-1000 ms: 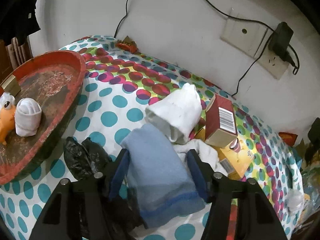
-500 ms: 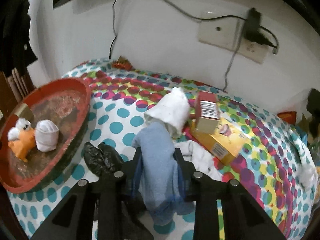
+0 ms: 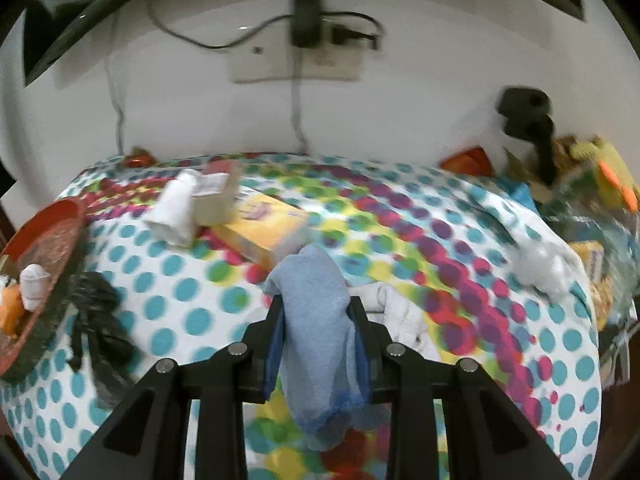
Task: Organize objects
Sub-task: 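Reach the left gripper to the black plastic bag and grasp it while the right gripper holds the blue sock, then carry the black plastic bag over the red tray with the left gripper, then lower the black bag onto the red tray and open the left gripper, then lift the blue sock with the right gripper and turn toward the tray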
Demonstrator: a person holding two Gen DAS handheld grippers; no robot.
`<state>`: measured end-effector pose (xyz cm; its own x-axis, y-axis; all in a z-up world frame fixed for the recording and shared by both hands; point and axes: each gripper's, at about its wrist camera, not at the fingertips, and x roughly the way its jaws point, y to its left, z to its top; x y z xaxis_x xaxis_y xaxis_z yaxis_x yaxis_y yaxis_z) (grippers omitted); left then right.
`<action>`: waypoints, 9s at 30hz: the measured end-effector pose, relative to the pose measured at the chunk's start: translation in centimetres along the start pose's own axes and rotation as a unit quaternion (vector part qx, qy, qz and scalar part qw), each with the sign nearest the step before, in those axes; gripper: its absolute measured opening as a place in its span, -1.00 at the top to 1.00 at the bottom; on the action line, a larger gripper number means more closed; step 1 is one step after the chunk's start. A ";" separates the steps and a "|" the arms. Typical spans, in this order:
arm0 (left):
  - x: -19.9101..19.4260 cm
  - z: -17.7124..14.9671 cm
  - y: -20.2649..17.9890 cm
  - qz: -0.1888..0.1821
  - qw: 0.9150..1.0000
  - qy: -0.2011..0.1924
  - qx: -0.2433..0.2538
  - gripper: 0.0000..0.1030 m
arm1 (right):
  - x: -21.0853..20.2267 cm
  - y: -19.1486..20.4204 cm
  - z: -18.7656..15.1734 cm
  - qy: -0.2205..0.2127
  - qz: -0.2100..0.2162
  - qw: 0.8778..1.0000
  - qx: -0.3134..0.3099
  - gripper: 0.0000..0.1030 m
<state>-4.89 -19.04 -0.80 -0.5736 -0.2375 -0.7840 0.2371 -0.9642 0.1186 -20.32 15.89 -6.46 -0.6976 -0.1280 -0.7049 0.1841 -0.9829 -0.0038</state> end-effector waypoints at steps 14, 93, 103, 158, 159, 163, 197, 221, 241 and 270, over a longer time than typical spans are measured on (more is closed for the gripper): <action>2.3 2.9 -14.7 -0.091 0.994 0.068 -0.003 -0.94 | 0.4 -2.8 -1.3 -0.008 -0.004 1.000 0.015 0.41; 2.4 3.2 -13.1 -0.019 0.999 0.017 -0.039 0.58 | 1.8 -2.4 -1.4 0.023 0.019 1.000 -0.002 0.37; 2.3 3.2 -9.7 -0.012 0.997 0.026 -0.071 0.58 | 1.8 -2.0 -1.5 0.024 0.008 1.000 -0.013 0.37; 6.0 5.9 6.2 -0.029 0.996 0.052 -0.072 0.57 | 1.9 -1.2 -1.5 0.029 -0.011 0.999 -0.029 0.37; 6.5 6.1 6.6 -0.032 0.995 0.056 -0.076 0.57 | 1.9 -1.2 -1.5 0.029 -0.011 0.999 -0.029 0.37; 7.8 6.6 7.7 -0.040 0.993 0.064 -0.085 0.57 | 1.9 -1.2 -1.5 0.029 -0.012 0.999 -0.029 0.36; 14.3 7.9 8.4 0.014 0.994 0.102 -0.047 -0.16 | 2.2 -0.9 -1.5 0.034 -0.021 0.998 -0.038 0.36; 9.1 6.9 7.1 0.010 0.997 0.069 -0.031 -0.49 | 2.4 -0.9 -1.5 0.035 -0.025 0.998 -0.043 0.36; 3.7 1.6 7.1 -0.001 0.996 0.042 -0.075 -0.68 | 2.4 -0.3 -1.5 0.038 -0.039 0.997 -0.055 0.36; -1.7 0.4 9.5 -0.006 0.990 0.042 -0.134 -0.97 | 2.4 0.1 -1.5 0.039 -0.054 0.995 -0.069 0.36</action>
<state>-2.01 -27.87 1.88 -0.5137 -0.2050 -0.8331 0.4369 -0.8982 -0.0484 -20.91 15.67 -9.24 -0.6642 -0.0058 -0.7475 0.2070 -0.9623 -0.1765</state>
